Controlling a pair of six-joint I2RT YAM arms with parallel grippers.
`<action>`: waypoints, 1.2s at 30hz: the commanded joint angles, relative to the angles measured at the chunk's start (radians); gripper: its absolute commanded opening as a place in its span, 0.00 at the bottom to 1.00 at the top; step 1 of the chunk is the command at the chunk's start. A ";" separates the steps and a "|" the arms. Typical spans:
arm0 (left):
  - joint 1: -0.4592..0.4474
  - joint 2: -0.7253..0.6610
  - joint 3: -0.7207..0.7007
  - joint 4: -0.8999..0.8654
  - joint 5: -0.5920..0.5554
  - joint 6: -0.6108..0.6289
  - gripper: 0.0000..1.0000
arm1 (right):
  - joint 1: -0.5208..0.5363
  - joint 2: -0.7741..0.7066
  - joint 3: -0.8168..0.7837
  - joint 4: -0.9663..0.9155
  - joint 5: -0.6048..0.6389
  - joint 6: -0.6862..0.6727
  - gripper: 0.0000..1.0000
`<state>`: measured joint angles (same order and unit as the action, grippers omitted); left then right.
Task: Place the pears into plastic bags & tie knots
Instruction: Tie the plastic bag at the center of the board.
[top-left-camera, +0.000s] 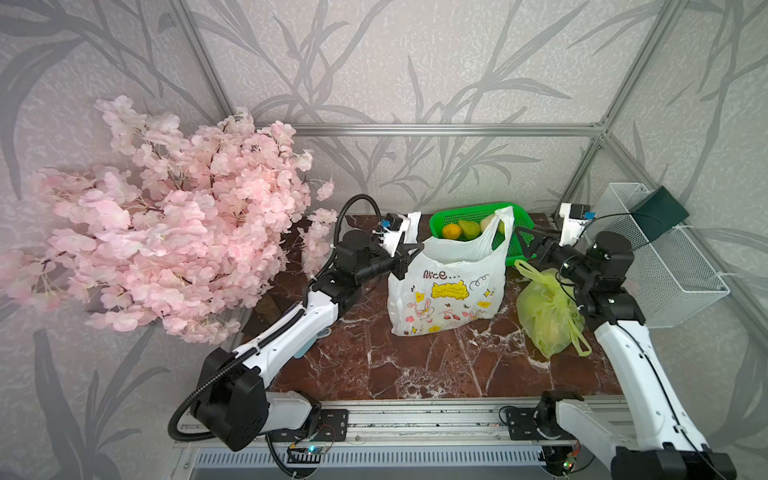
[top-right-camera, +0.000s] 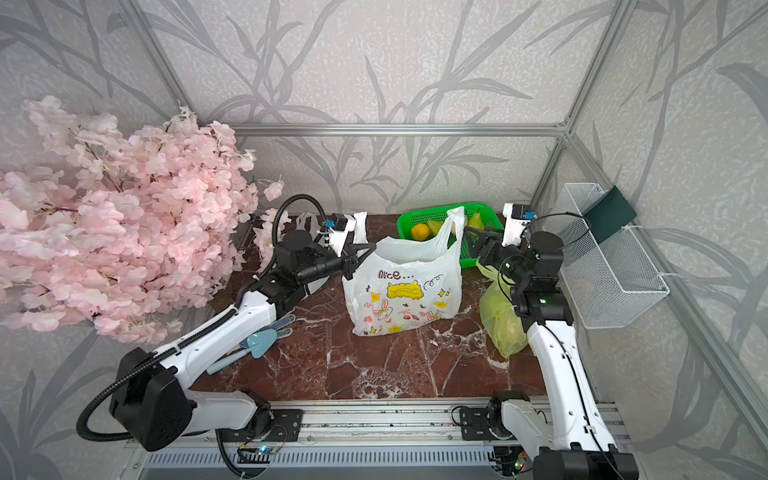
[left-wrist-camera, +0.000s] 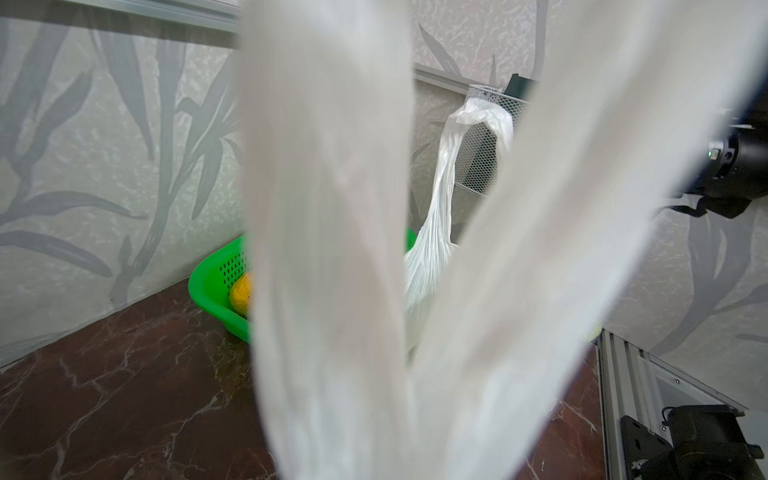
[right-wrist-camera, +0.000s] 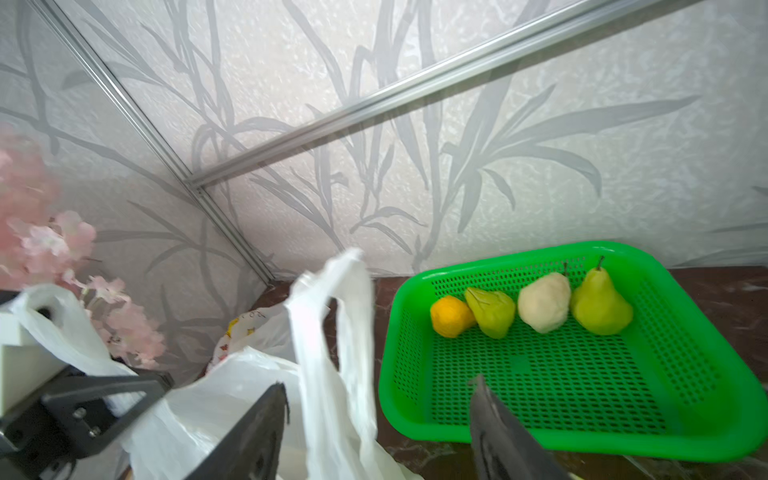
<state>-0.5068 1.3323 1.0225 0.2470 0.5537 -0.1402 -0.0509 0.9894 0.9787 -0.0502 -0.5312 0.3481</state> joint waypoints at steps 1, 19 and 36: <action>0.015 -0.027 0.037 -0.030 0.027 -0.015 0.00 | -0.001 -0.020 -0.073 0.014 -0.060 -0.030 0.77; 0.033 -0.023 0.041 -0.046 0.098 -0.047 0.00 | 0.093 0.323 -0.166 0.567 -0.224 0.026 0.89; 0.044 -0.005 0.047 -0.082 0.137 -0.068 0.00 | 0.186 0.493 -0.119 0.842 -0.178 0.112 0.37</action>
<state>-0.4698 1.3312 1.0454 0.1783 0.6682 -0.2028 0.1375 1.4693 0.8322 0.7113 -0.7155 0.4335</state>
